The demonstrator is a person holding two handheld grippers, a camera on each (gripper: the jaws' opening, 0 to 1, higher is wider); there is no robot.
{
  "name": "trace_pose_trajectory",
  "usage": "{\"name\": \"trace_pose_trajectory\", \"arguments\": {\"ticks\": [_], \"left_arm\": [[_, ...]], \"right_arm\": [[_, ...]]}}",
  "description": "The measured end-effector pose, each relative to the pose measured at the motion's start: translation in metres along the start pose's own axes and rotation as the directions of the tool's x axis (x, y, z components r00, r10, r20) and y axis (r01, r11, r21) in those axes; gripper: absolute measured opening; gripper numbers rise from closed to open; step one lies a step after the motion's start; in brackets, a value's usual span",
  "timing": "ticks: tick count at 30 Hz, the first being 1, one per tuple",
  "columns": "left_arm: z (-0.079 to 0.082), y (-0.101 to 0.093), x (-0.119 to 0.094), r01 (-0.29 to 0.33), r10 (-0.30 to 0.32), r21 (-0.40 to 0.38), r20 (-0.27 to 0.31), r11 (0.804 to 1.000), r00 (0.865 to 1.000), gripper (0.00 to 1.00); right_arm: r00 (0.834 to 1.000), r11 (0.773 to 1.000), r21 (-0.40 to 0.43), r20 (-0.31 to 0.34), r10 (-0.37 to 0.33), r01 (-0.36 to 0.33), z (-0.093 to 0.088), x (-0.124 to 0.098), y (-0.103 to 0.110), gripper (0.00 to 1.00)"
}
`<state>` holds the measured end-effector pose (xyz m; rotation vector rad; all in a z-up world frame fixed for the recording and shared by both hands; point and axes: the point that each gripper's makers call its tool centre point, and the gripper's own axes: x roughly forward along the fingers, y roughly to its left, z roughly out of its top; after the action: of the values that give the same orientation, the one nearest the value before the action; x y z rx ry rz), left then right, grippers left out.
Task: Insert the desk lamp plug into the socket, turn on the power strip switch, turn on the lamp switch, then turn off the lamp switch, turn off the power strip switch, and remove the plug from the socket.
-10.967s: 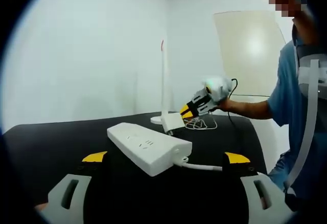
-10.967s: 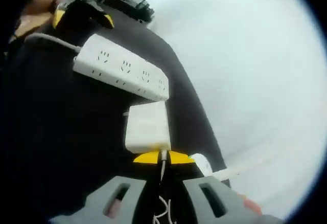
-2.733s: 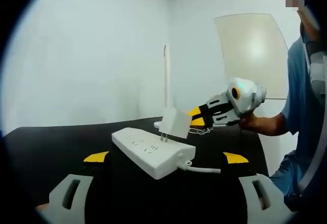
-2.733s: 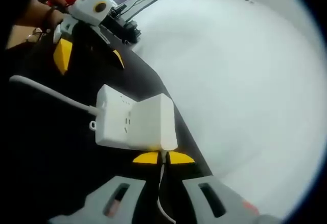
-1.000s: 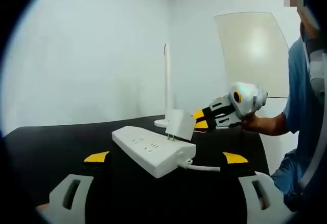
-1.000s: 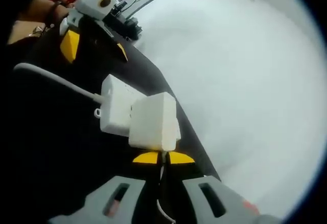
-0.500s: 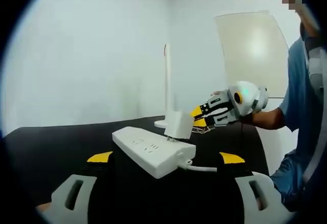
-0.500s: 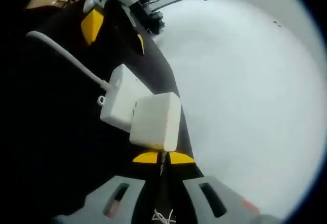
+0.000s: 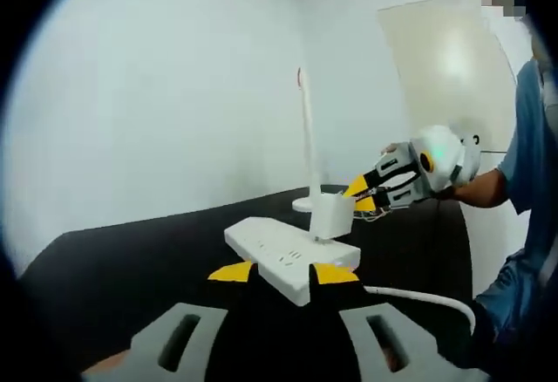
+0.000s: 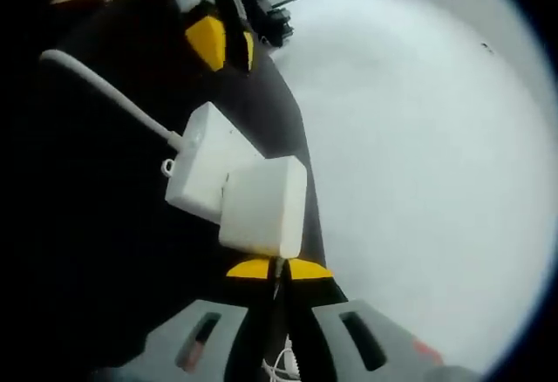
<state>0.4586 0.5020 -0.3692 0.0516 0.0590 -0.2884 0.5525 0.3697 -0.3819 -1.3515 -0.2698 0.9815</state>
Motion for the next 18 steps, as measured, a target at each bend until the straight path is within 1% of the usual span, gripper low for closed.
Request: {"name": "trace_pose_trajectory", "arguments": {"ticks": [1,2,3,4,5,6,8,9,10,12,15,16,17,18], "left_arm": [[0.004,-0.001,0.0,0.002,-0.002,-0.01,0.01,1.0,1.0,0.16],[0.009,0.0,0.0,0.002,-0.001,-0.009,0.018,1.0,1.0,0.12],[0.012,0.002,0.002,-0.016,0.016,0.003,0.024,1.0,1.0,0.08],[0.015,0.006,0.003,-0.037,0.036,0.039,0.024,0.999,0.999,0.04],[0.015,0.006,0.005,-0.044,0.043,0.061,0.012,0.997,0.999,0.0],[0.014,0.007,0.007,-0.048,0.049,0.073,-0.009,0.996,0.999,0.0],[0.014,0.005,0.012,-0.035,0.037,0.07,-0.03,0.997,0.999,0.0],[0.013,0.003,0.015,-0.024,0.026,0.059,-0.041,0.998,0.999,0.0],[0.014,-0.004,0.017,-0.003,0.005,0.029,-0.062,1.0,0.998,0.0],[0.02,-0.01,0.023,0.02,-0.019,0.02,-0.047,1.0,0.999,0.0],[0.028,-0.016,0.03,0.031,-0.03,0.027,-0.034,0.999,0.999,0.0],[0.031,-0.029,0.033,0.04,-0.04,0.019,-0.036,0.999,0.999,0.0],[0.033,-0.033,0.035,0.048,-0.048,0.014,-0.037,0.999,0.998,0.0],[0.034,-0.031,0.036,0.056,-0.056,0.012,-0.035,0.998,0.998,0.0]], "right_arm": [[1.0,1.0,0.004,0.002,0.0,0.0,0.0,0.0,0.001,0.07],[1.0,1.0,0.006,0.0,0.0,0.0,0.001,0.001,0.002,0.07],[1.0,1.0,0.004,-0.001,-0.002,0.002,0.002,0.001,0.003,0.07],[1.0,1.0,-0.002,-0.005,-0.005,0.005,0.002,0.002,0.003,0.07],[1.0,1.0,-0.003,-0.007,-0.004,0.004,0.003,0.002,0.004,0.07],[1.0,1.0,0.0,-0.008,0.001,-0.001,0.002,0.002,0.005,0.07],[1.0,1.0,0.003,-0.001,0.004,-0.004,0.003,0.004,0.006,0.07],[1.0,1.0,0.001,0.0,0.005,-0.005,0.003,0.005,0.006,0.07],[1.0,1.0,0.001,0.002,0.011,-0.011,0.004,0.005,0.008,0.07],[1.0,1.0,-0.009,0.0,0.006,-0.006,0.004,0.004,0.007,0.07],[1.0,1.0,-0.007,0.003,0.01,-0.01,0.003,0.007,0.006,0.07],[1.0,1.0,-0.004,0.004,0.012,-0.012,0.003,0.007,0.006,0.07],[1.0,1.0,0.0,0.006,0.014,-0.014,0.003,0.009,0.006,0.07],[1.0,1.0,0.0,0.007,0.014,-0.014,0.003,0.009,0.006,0.07]]}}
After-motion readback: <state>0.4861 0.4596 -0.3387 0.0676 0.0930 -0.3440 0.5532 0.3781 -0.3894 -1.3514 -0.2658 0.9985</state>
